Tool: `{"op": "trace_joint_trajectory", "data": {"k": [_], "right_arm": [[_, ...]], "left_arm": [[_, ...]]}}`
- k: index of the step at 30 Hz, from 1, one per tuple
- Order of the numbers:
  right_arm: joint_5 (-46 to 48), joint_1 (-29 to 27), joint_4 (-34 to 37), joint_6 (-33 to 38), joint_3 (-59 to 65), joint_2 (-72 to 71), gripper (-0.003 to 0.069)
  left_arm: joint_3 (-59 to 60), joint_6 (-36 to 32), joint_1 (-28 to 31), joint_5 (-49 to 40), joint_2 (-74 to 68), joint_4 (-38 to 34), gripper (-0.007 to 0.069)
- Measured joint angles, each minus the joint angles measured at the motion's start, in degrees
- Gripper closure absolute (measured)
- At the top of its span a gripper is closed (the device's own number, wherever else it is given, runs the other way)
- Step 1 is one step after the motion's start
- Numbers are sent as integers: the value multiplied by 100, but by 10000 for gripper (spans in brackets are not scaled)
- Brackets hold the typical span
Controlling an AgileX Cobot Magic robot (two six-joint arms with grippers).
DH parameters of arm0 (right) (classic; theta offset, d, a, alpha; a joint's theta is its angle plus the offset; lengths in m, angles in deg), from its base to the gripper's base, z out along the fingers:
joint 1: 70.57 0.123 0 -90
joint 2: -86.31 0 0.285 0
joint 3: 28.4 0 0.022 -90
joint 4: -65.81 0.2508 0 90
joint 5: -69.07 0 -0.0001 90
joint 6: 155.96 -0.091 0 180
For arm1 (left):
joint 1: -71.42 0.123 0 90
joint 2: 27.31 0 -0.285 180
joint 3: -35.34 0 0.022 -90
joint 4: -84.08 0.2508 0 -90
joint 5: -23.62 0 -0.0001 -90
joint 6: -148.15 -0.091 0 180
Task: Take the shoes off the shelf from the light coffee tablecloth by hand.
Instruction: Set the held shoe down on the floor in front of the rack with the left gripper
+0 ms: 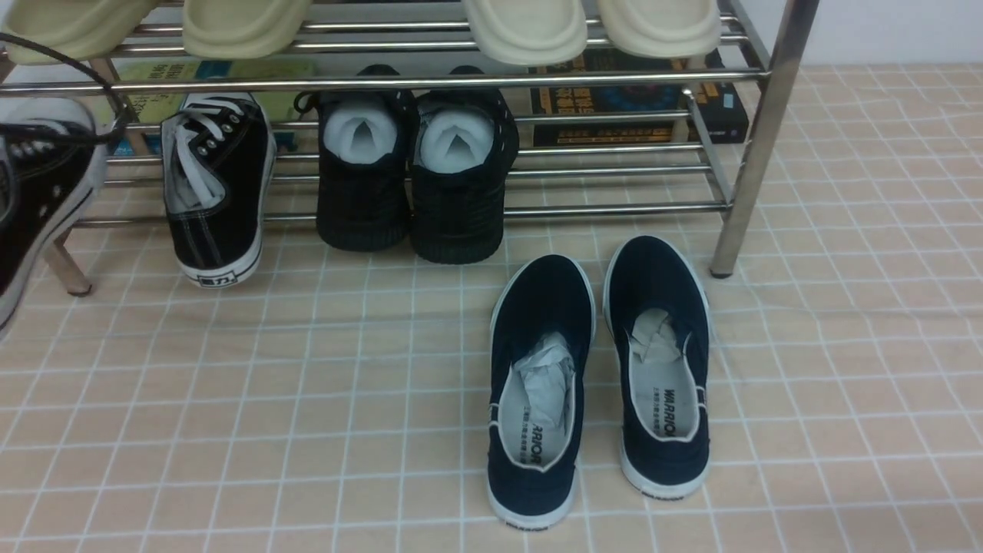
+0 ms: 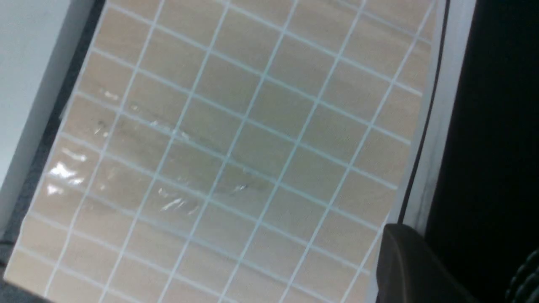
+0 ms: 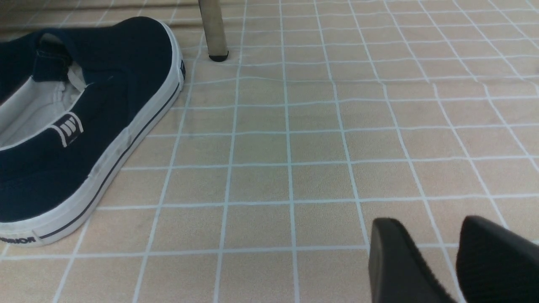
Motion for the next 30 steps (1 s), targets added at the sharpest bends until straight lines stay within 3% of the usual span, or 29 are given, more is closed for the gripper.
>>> {"op": "trace_joint_trajectory", "data": {"k": [7,14,24,30], "right_arm": [[0,0,0,0,0,0,419],[0,0,0,0,0,0,419],[0,0,0,0,0,0,419],[0,0,0,0,0,0,419]], "left_arm": [[1293,326,0,146,844,43,576],[2678,367,0,1526,845,50,576],[2899,48,0,2593,479,134,576],[2899,-286,0,2714,295,129,576]]}}
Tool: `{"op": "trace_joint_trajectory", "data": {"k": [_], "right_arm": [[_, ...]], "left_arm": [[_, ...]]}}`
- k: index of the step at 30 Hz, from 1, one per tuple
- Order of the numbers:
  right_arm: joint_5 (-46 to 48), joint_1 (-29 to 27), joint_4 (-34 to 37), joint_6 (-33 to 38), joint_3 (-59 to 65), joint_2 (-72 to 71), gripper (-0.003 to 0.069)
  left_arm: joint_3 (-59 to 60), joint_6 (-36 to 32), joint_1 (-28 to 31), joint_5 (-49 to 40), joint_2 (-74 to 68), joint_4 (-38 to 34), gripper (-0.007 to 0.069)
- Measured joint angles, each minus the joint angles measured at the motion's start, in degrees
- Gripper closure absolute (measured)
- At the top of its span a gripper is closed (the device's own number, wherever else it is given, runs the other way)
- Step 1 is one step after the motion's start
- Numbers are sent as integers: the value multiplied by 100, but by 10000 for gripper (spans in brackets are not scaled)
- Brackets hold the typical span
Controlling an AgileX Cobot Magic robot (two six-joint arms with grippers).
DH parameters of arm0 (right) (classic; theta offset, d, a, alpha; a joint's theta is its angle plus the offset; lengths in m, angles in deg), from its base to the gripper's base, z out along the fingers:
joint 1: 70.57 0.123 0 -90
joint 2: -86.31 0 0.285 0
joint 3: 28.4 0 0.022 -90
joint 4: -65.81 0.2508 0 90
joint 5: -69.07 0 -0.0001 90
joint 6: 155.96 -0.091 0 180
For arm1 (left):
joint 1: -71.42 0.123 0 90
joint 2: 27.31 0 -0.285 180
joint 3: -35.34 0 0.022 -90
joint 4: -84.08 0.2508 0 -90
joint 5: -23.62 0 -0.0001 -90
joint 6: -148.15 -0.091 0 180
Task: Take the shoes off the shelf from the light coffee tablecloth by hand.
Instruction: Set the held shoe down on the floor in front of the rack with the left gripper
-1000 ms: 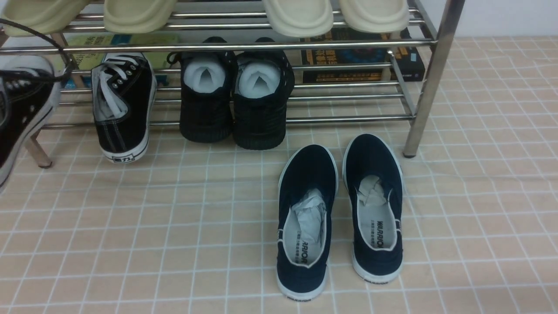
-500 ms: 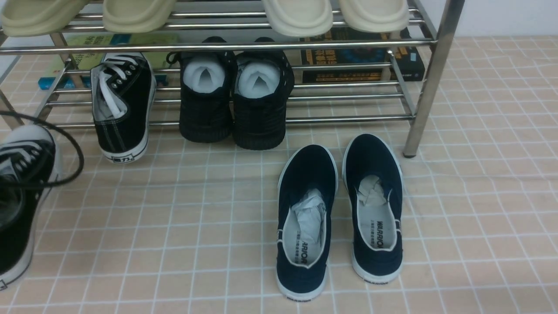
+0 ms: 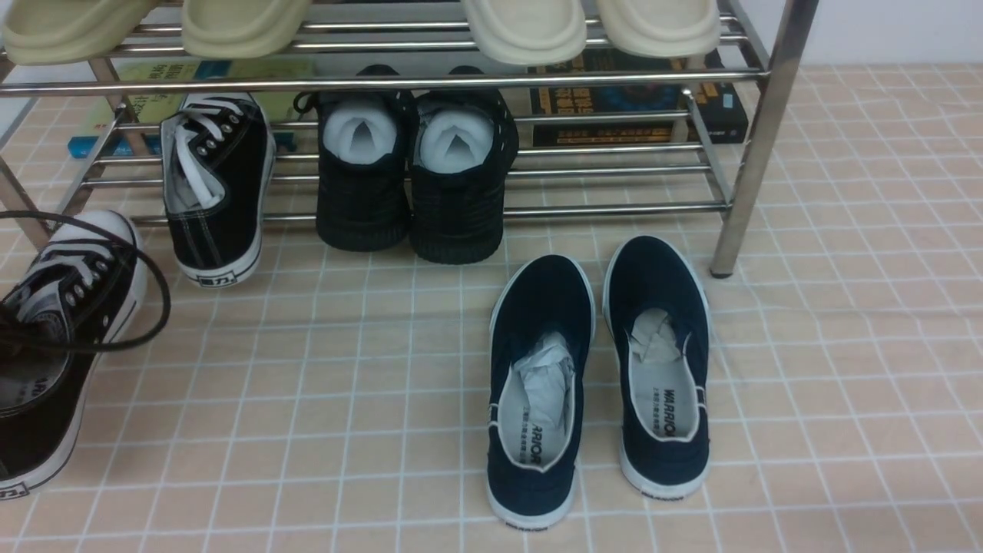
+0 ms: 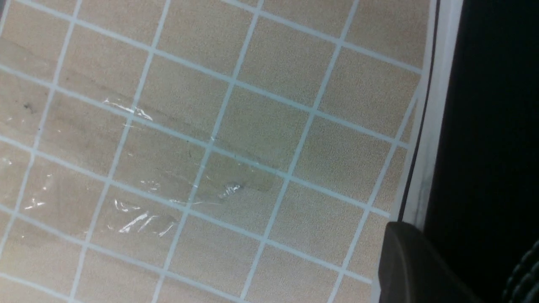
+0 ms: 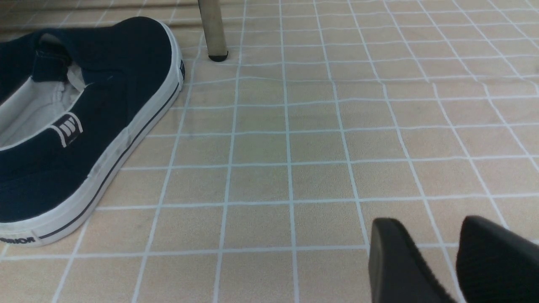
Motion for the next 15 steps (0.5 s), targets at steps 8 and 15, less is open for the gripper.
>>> {"op": "trace_joint_trajectory", "data": {"k": [8,15], "right_arm": [[0,0,0,0,0,0,419],[0,0,0,0,0,0,419]], "left_arm": [[0,-36,0,46,-281,5,568],[-5,-334,0,162,-390,0,483]]}}
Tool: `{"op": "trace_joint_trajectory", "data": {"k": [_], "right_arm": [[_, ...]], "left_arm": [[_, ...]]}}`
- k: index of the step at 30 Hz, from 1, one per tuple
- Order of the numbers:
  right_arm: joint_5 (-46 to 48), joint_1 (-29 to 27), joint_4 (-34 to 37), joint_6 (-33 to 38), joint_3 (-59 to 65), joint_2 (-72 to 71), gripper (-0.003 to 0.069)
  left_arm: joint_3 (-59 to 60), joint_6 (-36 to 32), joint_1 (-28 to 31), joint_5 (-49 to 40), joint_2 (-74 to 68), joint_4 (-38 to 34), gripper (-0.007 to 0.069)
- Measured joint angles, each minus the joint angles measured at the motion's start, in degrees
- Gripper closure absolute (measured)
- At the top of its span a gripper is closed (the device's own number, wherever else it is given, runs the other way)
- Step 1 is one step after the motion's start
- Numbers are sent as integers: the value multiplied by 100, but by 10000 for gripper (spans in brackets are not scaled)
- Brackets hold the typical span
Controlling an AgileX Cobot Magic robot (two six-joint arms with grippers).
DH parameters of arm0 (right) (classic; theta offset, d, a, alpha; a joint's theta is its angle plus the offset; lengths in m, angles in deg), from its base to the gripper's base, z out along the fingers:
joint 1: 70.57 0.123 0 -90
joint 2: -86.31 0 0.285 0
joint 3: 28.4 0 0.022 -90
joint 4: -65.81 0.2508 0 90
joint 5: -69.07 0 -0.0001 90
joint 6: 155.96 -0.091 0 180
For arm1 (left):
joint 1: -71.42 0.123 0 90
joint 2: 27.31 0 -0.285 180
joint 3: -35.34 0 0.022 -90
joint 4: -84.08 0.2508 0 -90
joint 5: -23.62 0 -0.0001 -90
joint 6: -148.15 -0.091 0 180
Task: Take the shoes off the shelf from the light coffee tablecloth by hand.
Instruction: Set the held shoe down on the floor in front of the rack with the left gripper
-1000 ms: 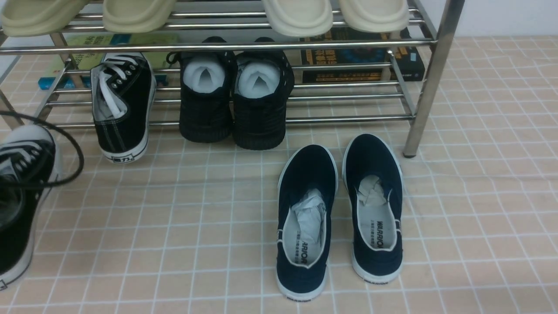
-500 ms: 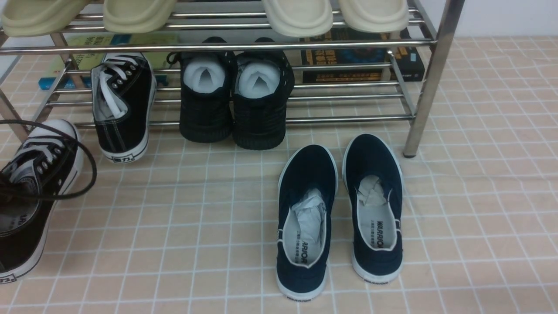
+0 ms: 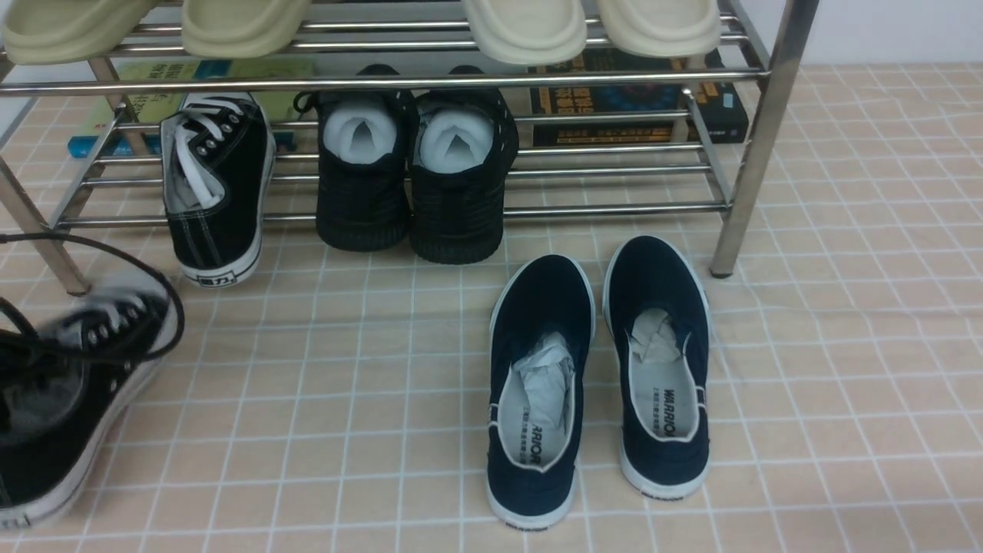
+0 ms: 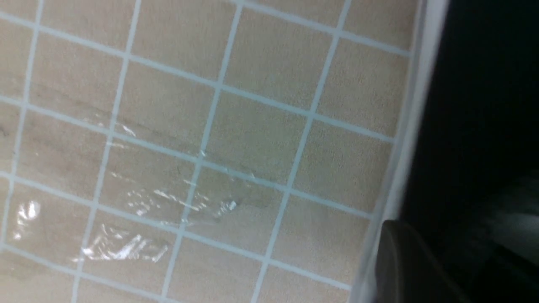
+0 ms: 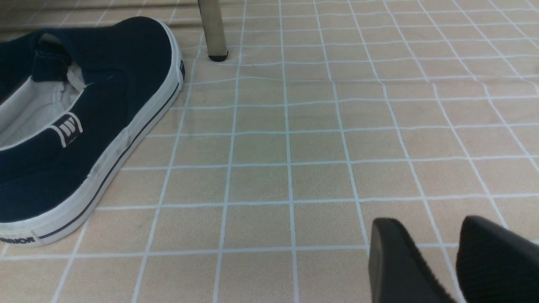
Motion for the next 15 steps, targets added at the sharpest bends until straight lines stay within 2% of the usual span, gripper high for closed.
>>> {"op": "trace_joint_trajectory", "data": {"k": [1,4,8,12,15], "right_arm": [[0,0,0,0,0,0,419],[0,0,0,0,0,0,419],[0,0,0,0,0,0,419],[0,0,0,0,0,0,419],[0,0,0,0,0,0,419]], "left_arm": [[-6,14,0,24,6,0,426],[-10,42,0,-10,6,58,335],[-187,174,0,-443,10,230,244],[-688,500,0,-1055,50,248,246],[-1493,621,0,-1850,61,138,360]]}}
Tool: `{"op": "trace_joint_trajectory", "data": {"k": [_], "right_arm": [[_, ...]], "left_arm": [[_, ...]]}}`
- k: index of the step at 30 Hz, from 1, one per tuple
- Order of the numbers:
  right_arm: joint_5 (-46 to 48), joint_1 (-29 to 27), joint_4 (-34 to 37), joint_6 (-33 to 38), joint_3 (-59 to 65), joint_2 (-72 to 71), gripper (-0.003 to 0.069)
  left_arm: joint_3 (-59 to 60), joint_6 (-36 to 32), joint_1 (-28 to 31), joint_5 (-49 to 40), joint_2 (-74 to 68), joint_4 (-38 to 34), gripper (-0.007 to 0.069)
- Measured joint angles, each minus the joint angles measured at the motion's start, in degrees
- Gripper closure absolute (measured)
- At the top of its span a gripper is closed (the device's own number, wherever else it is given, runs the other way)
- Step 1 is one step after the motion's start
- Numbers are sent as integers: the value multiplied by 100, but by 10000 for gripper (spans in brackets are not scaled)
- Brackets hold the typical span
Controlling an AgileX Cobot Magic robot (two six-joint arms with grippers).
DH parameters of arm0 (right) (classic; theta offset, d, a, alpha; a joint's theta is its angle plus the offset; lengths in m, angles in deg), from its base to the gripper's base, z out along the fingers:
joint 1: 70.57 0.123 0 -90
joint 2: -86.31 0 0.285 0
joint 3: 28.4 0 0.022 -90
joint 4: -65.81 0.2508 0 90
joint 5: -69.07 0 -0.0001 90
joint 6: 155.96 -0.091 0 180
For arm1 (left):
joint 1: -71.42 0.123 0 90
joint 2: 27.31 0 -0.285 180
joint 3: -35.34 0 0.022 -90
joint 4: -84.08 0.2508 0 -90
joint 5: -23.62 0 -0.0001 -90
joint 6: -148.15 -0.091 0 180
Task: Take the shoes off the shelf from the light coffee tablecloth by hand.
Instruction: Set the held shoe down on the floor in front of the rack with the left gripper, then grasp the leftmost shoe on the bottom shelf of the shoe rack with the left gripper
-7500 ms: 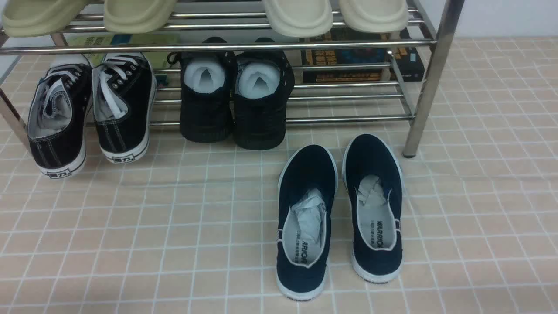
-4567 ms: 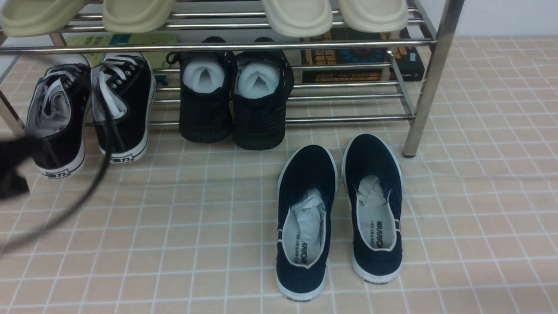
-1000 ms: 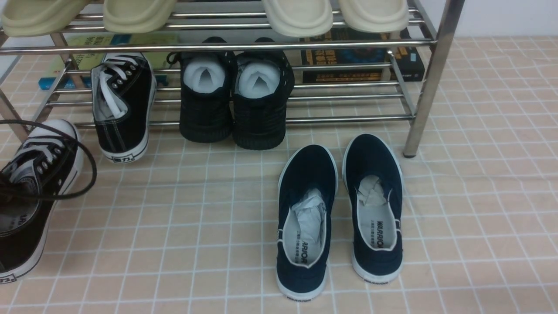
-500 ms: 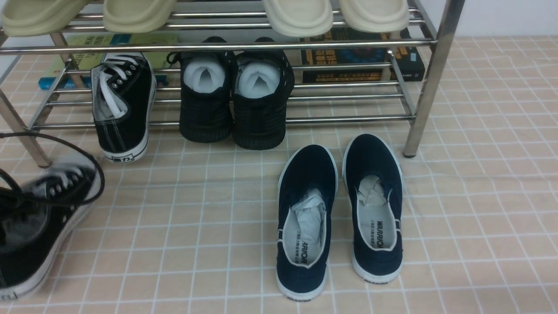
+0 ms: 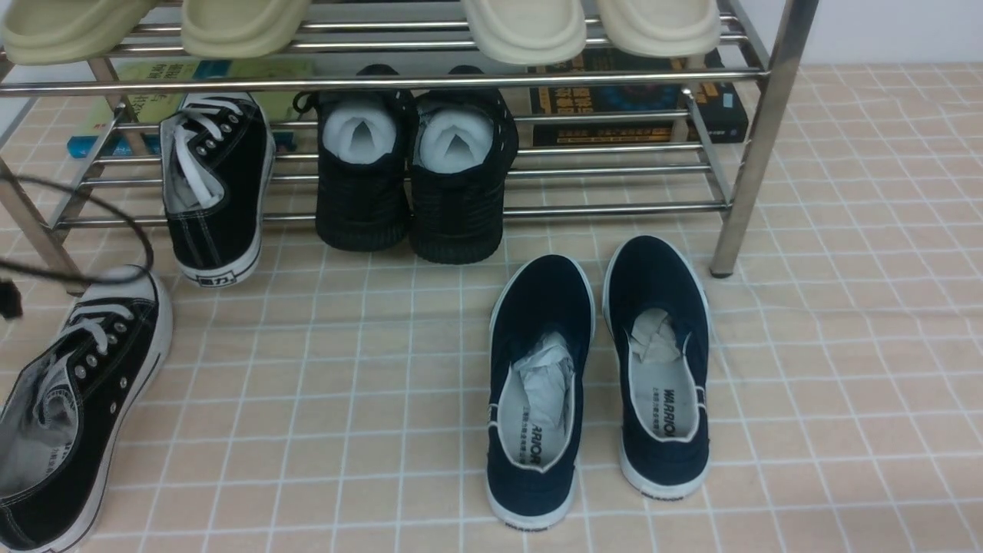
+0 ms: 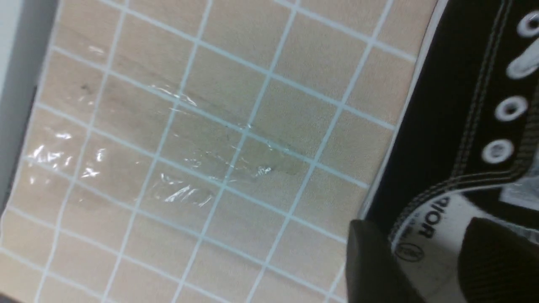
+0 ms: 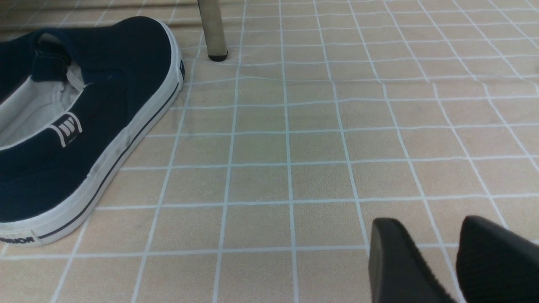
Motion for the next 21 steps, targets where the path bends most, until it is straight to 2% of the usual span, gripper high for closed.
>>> {"op": "trace_joint_trajectory", "data": {"k": [1,2,4,7,12,14,18,21], "right_arm": [[0,0,0,0,0,0,419],[0,0,0,0,0,0,419],[0,0,0,0,0,0,419],[0,0,0,0,0,0,419],[0,0,0,0,0,0,419],[0,0,0,0,0,0,419],[0,0,0,0,0,0,419],[0,0,0,0,0,0,419]], "left_arm": [[-137,8,0,-117,5,-40,389],[-439,6,0,-289,5,-142,465],[-720,10,0,-388,11,-348,550],[-991,24,-5,-329,46,-743,615],[-1043,23,-53,-257,54,-1748,623],[-1043,-43,-210,-251,54,-1925,622],[-1043,-63,-882,-251,54,-1911,592],[-1043,52,-1328,-177,49,-1592,556]]}}
